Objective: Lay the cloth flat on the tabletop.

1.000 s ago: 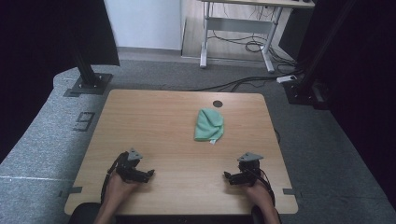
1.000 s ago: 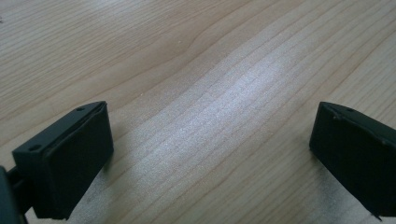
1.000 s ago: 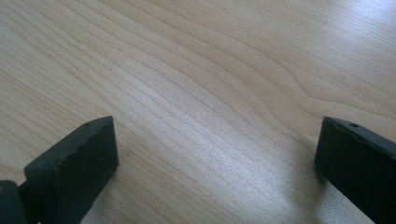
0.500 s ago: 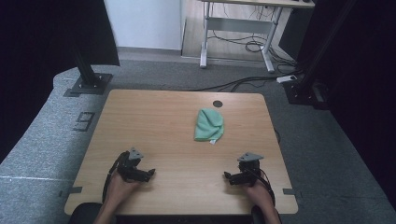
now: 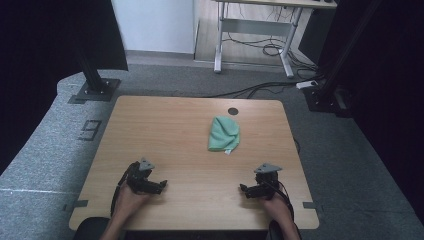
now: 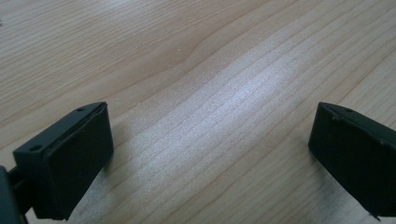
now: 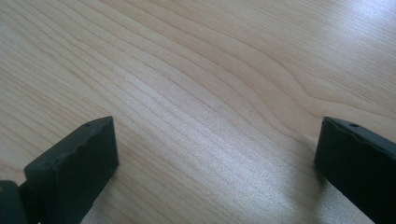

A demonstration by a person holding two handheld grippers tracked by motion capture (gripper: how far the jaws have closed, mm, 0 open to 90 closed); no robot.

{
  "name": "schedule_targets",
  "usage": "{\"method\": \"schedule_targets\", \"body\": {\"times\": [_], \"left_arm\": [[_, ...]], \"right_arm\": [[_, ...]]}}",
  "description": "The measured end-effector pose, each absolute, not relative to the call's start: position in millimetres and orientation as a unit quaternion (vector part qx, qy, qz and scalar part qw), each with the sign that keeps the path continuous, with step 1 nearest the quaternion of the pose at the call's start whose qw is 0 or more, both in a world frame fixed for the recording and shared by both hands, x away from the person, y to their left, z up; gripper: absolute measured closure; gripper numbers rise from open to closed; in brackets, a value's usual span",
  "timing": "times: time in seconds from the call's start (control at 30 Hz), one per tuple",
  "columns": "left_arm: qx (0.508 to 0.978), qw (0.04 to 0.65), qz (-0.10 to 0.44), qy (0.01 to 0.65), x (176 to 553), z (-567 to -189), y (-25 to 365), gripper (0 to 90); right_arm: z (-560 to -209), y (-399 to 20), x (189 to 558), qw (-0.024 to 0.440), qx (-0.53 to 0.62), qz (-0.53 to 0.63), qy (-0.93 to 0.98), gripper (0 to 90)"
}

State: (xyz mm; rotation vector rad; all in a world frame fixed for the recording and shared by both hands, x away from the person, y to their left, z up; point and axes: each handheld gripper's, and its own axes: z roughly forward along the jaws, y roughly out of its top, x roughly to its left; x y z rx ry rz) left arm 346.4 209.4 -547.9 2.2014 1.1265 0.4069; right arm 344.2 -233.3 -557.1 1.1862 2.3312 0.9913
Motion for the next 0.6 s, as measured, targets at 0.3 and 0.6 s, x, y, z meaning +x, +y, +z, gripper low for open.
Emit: {"method": "schedule_targets", "body": {"times": [0.3,0.6], "left_arm": [[0.834,0.327,0.149,0.418,349,-541,200,0.6],[0.84,0.337,0.142,0.402,356,-533,186,1.4]], "right_arm": [[-557,-233,344,0.171,0.418,0.349,0.821,0.0],[-557,-233,344,0.172,0.418,0.349,0.821,0.0]]}}
